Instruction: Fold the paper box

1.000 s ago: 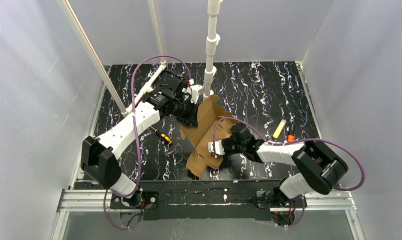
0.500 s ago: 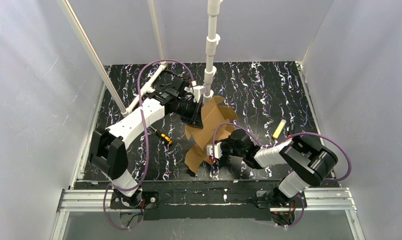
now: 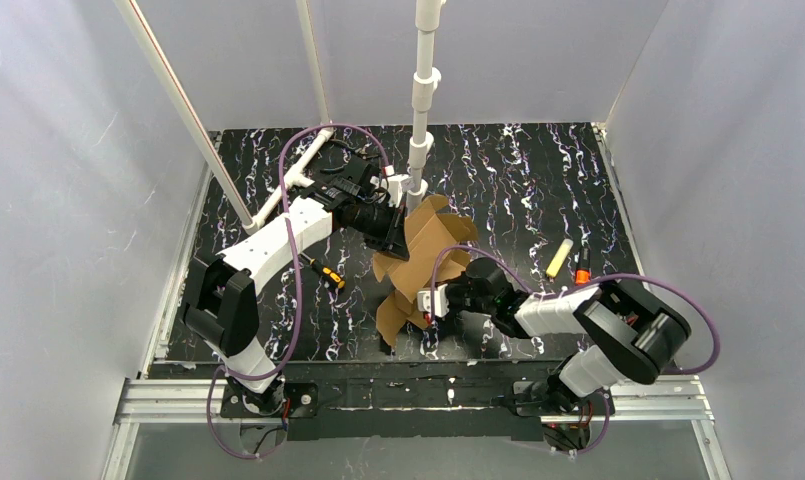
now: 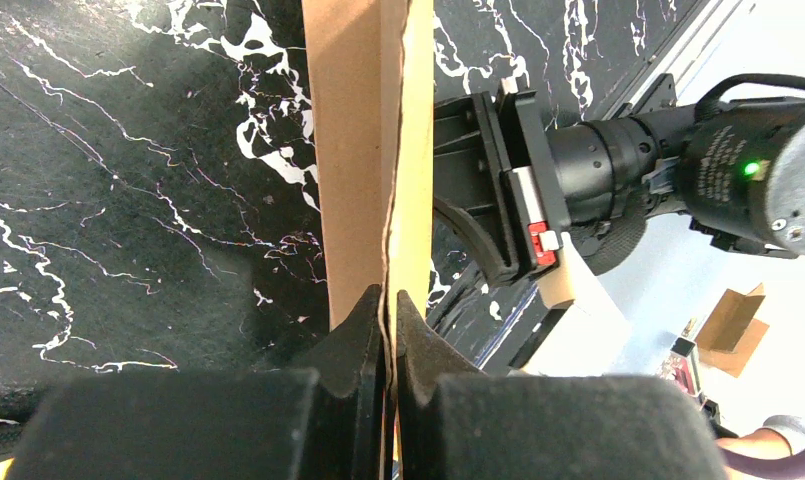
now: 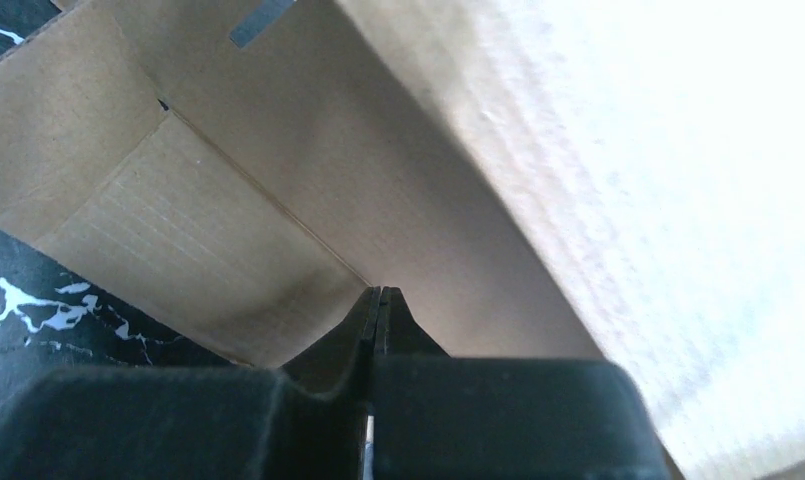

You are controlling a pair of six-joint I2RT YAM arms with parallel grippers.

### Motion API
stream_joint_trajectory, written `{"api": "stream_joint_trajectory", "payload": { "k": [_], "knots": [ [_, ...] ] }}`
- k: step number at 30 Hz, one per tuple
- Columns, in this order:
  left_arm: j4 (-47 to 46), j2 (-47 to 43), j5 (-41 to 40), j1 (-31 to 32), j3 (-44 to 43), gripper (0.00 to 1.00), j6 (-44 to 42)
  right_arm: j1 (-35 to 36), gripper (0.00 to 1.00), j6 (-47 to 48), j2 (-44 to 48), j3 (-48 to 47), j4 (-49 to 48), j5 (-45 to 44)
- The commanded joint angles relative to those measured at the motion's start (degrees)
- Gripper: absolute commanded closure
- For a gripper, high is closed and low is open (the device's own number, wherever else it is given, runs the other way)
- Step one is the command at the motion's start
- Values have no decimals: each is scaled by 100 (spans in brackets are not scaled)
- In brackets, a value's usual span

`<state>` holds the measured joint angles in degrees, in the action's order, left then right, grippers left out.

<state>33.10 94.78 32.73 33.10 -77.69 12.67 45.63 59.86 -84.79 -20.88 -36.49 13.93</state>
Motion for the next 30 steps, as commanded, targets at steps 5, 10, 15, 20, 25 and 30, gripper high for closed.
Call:
{"api": "stream_joint_trajectory", "payload": {
  "k": [5,10,15,20,25,30],
  "knots": [
    [321,-104,-56,118,100,100,27,-217,92,-137,577,-329,1113,708],
    [277,-97,-131,203,168,100,131,-330,90,-11,742,-665,2012,1048],
    [267,-147,-175,248,186,100,196,-746,89,261,1081,-1399,3989,1809],
    [267,-198,-244,280,185,100,247,-1779,86,1485,1558,-2280,6927,2585],
    [275,-204,-367,302,155,100,231,-3261,80,774,1717,-2803,7646,3251],
    [299,-168,-347,317,72,100,182,-4415,44,-2305,967,-2487,5009,3286]
  ]
}}
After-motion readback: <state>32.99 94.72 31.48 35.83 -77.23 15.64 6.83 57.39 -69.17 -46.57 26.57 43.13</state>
